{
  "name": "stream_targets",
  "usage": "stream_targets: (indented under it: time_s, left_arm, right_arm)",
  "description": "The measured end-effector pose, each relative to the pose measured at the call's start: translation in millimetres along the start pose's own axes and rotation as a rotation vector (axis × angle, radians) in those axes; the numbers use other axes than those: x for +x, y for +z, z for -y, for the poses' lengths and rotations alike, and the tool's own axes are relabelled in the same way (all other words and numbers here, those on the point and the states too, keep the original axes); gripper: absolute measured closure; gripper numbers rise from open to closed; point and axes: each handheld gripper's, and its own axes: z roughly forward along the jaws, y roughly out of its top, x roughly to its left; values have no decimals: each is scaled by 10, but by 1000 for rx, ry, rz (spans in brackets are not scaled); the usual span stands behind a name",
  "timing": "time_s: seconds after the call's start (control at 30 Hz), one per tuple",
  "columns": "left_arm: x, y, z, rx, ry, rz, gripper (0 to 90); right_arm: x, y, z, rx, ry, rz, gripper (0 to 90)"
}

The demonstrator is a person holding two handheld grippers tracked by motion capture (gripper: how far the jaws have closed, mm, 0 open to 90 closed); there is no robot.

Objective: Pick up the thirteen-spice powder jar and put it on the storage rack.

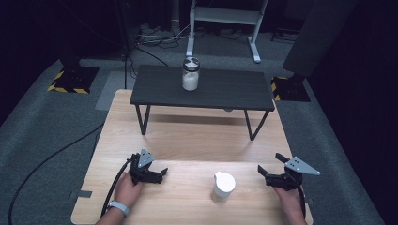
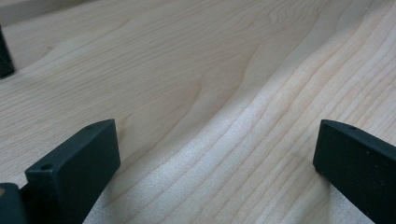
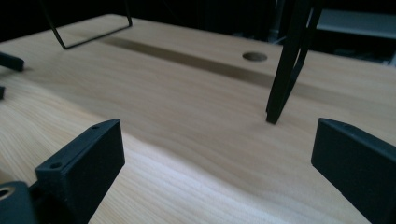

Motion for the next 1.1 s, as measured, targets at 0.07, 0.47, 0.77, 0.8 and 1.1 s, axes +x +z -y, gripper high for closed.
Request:
stream_targets:
  time_s: [0.07, 0.47, 0.77, 0.8, 1.1]
  left_arm:
    - [0, 0, 0, 0, 0, 0, 4]
    - [0, 0, 0, 0, 0, 0, 4]
    - [0, 0, 0, 0, 0, 0, 4]
    - [0, 0, 0, 0, 0, 0, 4]
    - [0, 0, 0, 0, 0, 0, 4]
  right_arm:
    - [20, -40, -25, -16, -3, 1, 24]
    - [43, -63, -110, -37, -2, -83, 24]
    - [187, 18, -183, -77, -48, -187, 23]
    - [210, 26, -196, -79, -52, -197, 24]
    - [498, 107, -317, -94, -60, -252, 26]
